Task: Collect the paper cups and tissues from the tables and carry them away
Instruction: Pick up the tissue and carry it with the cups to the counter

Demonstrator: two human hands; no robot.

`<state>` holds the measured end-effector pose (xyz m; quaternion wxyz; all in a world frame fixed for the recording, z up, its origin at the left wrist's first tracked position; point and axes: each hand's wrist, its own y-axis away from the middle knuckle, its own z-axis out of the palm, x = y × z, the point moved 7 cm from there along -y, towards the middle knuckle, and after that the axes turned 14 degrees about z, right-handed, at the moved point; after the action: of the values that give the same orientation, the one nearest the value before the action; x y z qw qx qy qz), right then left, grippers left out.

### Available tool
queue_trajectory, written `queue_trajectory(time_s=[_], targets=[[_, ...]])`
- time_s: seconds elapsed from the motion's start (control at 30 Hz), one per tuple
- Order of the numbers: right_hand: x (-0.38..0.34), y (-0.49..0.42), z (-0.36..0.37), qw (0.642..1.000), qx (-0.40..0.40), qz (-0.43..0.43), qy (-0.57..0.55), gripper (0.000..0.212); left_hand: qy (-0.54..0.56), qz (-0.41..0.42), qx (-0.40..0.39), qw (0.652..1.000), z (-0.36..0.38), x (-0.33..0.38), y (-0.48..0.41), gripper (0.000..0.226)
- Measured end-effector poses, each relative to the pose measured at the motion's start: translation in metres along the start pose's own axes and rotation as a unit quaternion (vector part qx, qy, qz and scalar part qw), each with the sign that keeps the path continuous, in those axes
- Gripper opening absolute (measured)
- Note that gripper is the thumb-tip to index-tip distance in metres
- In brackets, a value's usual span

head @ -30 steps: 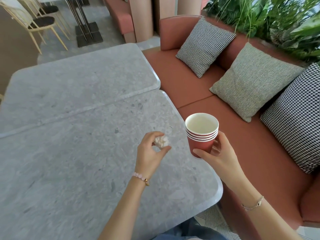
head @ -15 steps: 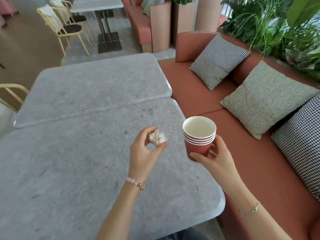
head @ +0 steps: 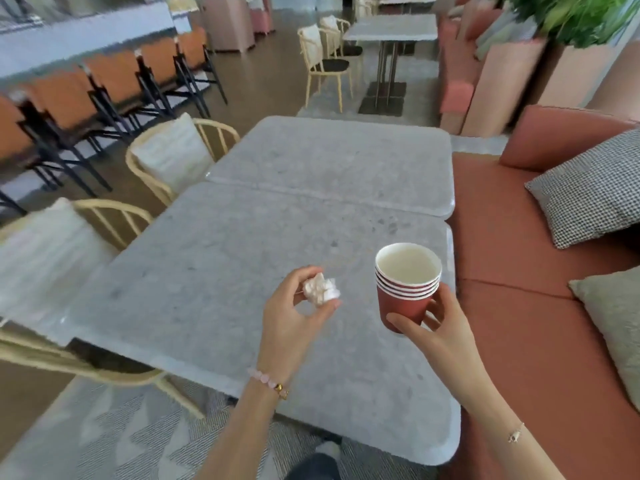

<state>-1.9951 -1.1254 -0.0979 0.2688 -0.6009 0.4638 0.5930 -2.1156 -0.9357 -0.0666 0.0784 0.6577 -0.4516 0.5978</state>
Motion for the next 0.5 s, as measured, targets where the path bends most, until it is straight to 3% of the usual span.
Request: queue_trajectory(time_s=[0.23, 0.5], targets=[[-0.01, 0.011, 0.072, 0.99, -0.134, -0.035, 0.026, 0.06, -0.08, -0.037, 0.122, 0.989, -0.08, 0.011, 0.053, 0.04], [-0.029, 0.043, 0.186, 0.957, -0.272, -0.076, 0.068, 0.061, -0.145, -0.086, 0.265, 0.949, -0.185, 0.017, 0.113, 0.041]])
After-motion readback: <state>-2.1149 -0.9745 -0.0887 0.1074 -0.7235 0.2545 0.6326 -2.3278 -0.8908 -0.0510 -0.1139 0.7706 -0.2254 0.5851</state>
